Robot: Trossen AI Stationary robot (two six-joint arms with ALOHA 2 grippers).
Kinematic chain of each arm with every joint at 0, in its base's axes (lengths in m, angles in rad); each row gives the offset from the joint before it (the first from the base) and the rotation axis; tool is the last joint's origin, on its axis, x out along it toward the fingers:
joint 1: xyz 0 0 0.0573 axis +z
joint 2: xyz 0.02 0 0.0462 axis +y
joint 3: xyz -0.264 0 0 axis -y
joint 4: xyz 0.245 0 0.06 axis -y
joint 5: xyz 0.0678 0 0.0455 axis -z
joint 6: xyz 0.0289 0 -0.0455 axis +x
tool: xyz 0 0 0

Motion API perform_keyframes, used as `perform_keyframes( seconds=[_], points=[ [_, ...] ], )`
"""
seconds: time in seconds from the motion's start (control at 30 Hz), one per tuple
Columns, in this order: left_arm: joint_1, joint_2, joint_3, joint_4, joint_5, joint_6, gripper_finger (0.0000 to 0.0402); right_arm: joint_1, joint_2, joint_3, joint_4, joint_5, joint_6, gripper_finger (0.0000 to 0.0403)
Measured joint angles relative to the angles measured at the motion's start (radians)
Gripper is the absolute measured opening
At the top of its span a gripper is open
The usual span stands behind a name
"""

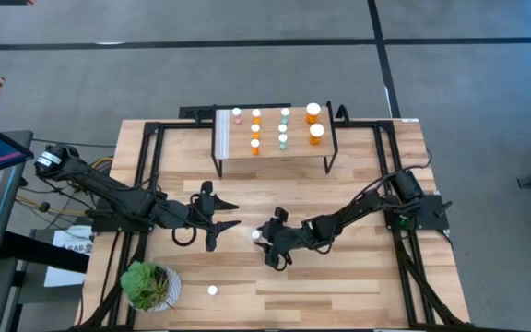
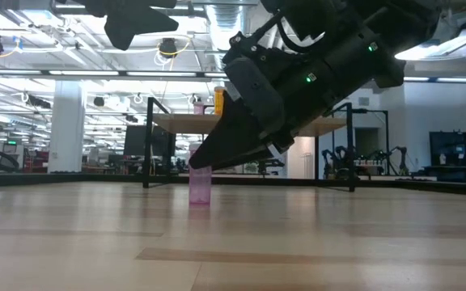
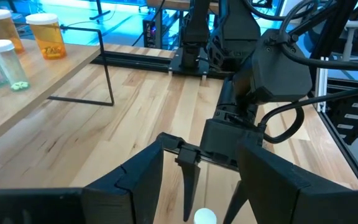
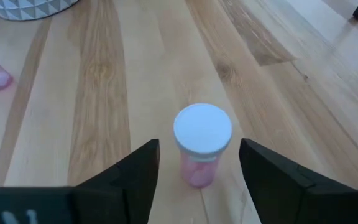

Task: Pick and place medicine bottles onto shelf by color
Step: Put the top small pink pill bottle on the shelf aligned with the other small pink pill bottle

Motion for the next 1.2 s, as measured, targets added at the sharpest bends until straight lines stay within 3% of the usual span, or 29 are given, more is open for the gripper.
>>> perform_keyframes(
  seconds=[0.6,0.9,1.2],
  points=[
    [0.0,0.0,0.0,0.0,0.0,0.0,0.019,0.0,0.0,0.0,0.004,0.0,-0.01,0.0119],
    [0.0,0.0,0.0,0.0,-0.008,0.0,0.019,-0.006,-0.009,-0.001,0.008,0.0,-0.02,0.0118],
    [0.0,-0.001,0.033,0.002,-0.105,0.009,0.019,-0.078,-0.134,0.054,-0.001,-0.002,-0.139,0.0118]
  ],
)
